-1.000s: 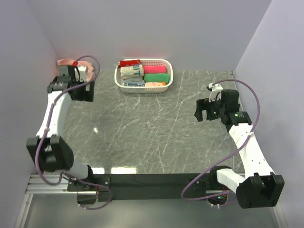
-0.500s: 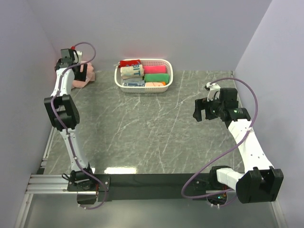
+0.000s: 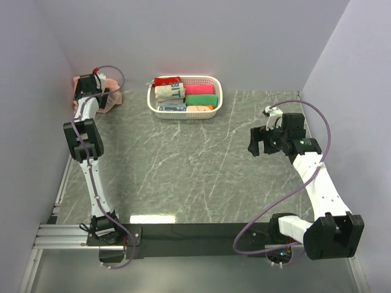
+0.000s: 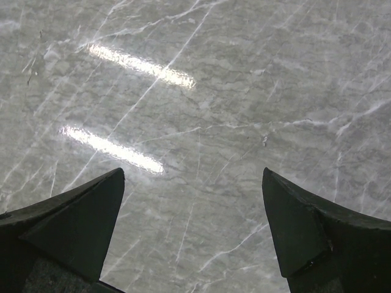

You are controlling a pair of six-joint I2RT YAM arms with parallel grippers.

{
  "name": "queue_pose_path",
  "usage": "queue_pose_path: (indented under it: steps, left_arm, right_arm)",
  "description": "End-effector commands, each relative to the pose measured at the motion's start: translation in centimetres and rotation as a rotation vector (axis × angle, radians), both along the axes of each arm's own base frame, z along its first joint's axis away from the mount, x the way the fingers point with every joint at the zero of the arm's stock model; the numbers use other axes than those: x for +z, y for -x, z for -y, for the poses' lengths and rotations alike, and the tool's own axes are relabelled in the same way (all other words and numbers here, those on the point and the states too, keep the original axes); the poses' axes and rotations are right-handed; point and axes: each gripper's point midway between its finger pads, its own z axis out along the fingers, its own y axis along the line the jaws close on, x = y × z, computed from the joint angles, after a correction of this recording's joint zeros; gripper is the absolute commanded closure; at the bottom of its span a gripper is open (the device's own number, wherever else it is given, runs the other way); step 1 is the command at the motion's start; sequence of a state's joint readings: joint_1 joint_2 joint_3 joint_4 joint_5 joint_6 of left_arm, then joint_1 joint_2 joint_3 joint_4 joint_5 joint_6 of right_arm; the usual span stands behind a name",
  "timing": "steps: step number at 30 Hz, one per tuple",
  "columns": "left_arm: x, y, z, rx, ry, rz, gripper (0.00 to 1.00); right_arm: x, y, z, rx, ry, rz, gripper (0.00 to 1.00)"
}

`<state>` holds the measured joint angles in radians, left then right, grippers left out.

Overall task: Roll the towels
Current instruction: Grab a towel with the left arm

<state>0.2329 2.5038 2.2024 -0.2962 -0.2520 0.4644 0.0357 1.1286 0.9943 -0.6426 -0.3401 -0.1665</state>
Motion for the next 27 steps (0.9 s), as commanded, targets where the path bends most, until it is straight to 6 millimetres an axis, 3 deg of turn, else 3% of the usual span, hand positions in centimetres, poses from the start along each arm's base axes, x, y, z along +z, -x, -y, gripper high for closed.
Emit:
queue_pose_path:
  steps: [1, 6, 7, 9, 11, 12, 13, 14, 16, 17, 18, 19, 20, 21, 22, 23, 25, 26, 27]
  left_arm:
    - [2.2, -1.8, -1.5, -0.025, -0.147, 0.086, 0.01]
    - [0.6, -3.3, -2.4, -0.038, -0.210, 0.075, 0.06]
    - [0.3, -3.4, -2.5, -0.044, -0.219, 0.069, 0.17]
    - [0.4, -3.8, -2.0, -0.074, -0.221, 0.075, 0.30]
    - [1.3, -4.0, -1.4, -0.103, -0.222, 0.085, 0.49]
    - [1.4, -4.1, -0.5, -0.135, -0.203, 0.083, 0.78]
    - [2.1, -4.2, -0.4, -0.136, -0.198, 0.099, 0.99]
    - [3.9, -4.0, 0.0, -0.141, -0.192, 0.121, 1.00]
    - [3.8, -3.1, 1.4, -0.199, -0.136, 0.086, 1.00]
    - [6.8, -2.5, 1.8, -0.209, -0.137, 0.115, 1.00]
    - [7.6, -2.0, 2.7, -0.246, -0.110, 0.119, 1.00]
    - [7.0, -0.8, 3.5, -0.279, -0.078, 0.083, 1.00]
    - [9.1, 1.2, 4.5, -0.310, -0.054, 0.054, 1.00]
    - [9.6, 2.5, 4.9, -0.337, -0.062, 0.015, 1.00]
    - [8.0, 4.2, 6.6, -0.412, -0.006, -0.047, 1.00]
    - [9.8, 6.8, 7.9, -0.450, 0.020, -0.079, 1.00]
    - [10.7, 11.1, 10.2, -0.559, 0.056, -0.143, 1.00]
    - [10.7, 12.9, 11.4, -0.611, 0.086, -0.174, 1.00]
    - [9.8, 16.1, 12.6, -0.658, 0.130, -0.271, 1.00]
  right_arm:
    - [-0.2, -0.3, 0.1, -0.016, -0.003, 0.004, 0.00]
    - [-1.0, -0.6, 0.2, -0.026, 0.006, -0.014, 0.00]
    - [-0.9, -0.8, 0.4, -0.033, 0.008, -0.014, 0.00]
    - [-0.9, -0.9, 0.4, -0.035, 0.005, -0.018, 0.00]
    - [-0.7, -1.1, 0.3, -0.035, 0.008, -0.018, 0.00]
    - [-0.6, -1.2, 0.4, -0.036, 0.008, -0.014, 0.00]
    - [-0.5, -1.2, 0.3, -0.034, 0.008, -0.013, 0.00]
    - [-0.4, -1.3, 0.4, -0.035, 0.009, -0.012, 0.00]
    - [0.1, -1.4, 0.3, -0.029, 0.007, -0.003, 0.00]
    - [0.2, -1.4, 0.3, -0.026, 0.007, -0.005, 0.00]
    - [0.4, -1.3, 0.1, -0.017, 0.003, 0.000, 0.00]
    - [0.9, -1.5, 0.1, -0.013, 0.002, 0.012, 0.00]
    - [0.9, -1.3, 0.0, -0.006, -0.002, 0.008, 0.00]
    - [1.1, -1.1, -0.5, 0.020, -0.014, 0.009, 0.00]
    - [1.6, -1.3, -0.7, 0.034, -0.020, 0.014, 0.00]
    - [1.5, -0.9, -0.9, 0.047, -0.031, -0.004, 0.00]
    - [1.8, -0.6, -1.4, 0.076, -0.045, -0.027, 0.00]
    - [2.0, -0.6, -1.5, 0.085, -0.049, -0.032, 0.00]
    - [2.1, -0.5, -1.6, 0.096, -0.049, -0.038, 0.00]
